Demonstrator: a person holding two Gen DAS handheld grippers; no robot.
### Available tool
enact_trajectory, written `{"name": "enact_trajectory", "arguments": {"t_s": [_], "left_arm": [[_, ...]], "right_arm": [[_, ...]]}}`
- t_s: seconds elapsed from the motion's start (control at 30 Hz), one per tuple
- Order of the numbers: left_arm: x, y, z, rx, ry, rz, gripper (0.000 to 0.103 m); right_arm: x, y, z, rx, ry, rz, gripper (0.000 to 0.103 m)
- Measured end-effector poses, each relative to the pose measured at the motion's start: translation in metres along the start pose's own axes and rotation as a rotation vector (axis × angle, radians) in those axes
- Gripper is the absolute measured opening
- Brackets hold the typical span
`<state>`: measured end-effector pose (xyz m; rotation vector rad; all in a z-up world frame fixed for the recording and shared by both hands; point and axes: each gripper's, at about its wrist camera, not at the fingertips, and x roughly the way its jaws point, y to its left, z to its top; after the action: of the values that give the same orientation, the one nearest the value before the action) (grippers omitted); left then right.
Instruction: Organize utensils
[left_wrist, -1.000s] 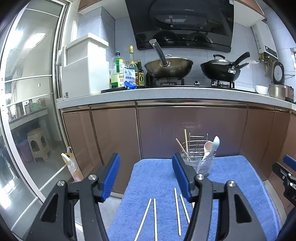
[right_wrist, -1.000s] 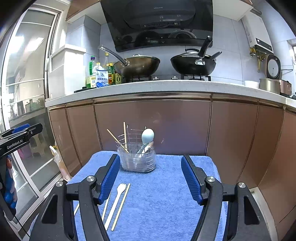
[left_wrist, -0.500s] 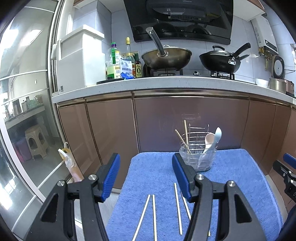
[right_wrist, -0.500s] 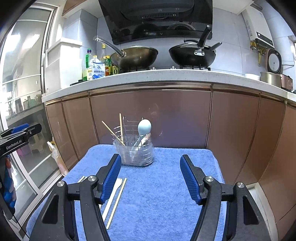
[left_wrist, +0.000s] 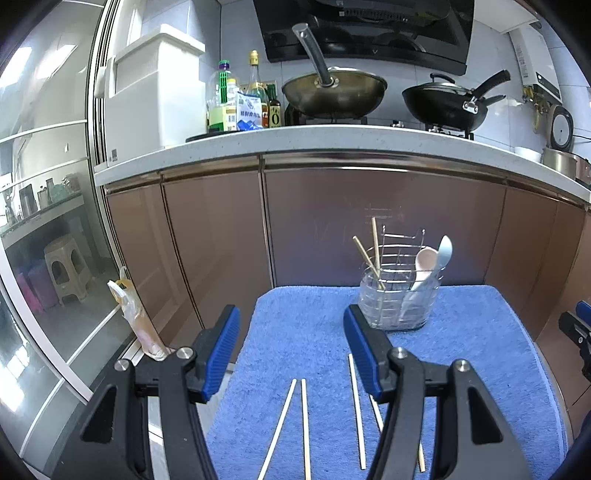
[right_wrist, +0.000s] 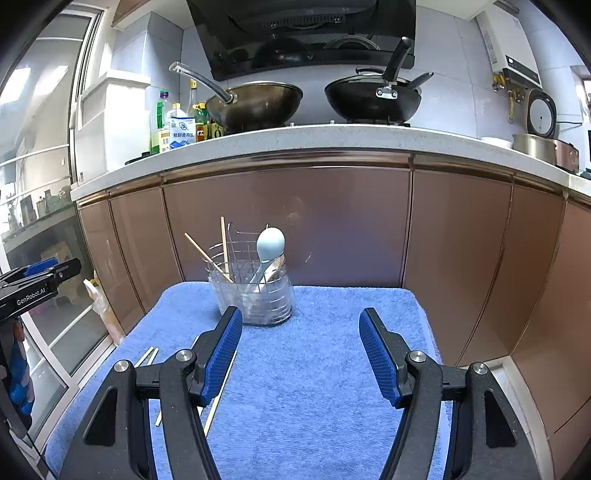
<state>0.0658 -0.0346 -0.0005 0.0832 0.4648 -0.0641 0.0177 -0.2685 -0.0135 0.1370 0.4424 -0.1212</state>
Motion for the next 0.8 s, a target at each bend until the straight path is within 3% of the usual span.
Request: {"name": "enact_trajectory", "arguments": {"t_s": [0.47,0.8], "left_arm": [[0.016,0.007,-0.013,-0.002,0.027,0.022,0.057],[0.026,0.014,-0.016,-0.003,0.048,0.032,0.057]], "right_arm": [[0.016,0.01,-0.002,-0.018,0.023,0.022,0.065],[0.028,0.021,-0.002,-0.042,0.057,0.069,0.058]]}}
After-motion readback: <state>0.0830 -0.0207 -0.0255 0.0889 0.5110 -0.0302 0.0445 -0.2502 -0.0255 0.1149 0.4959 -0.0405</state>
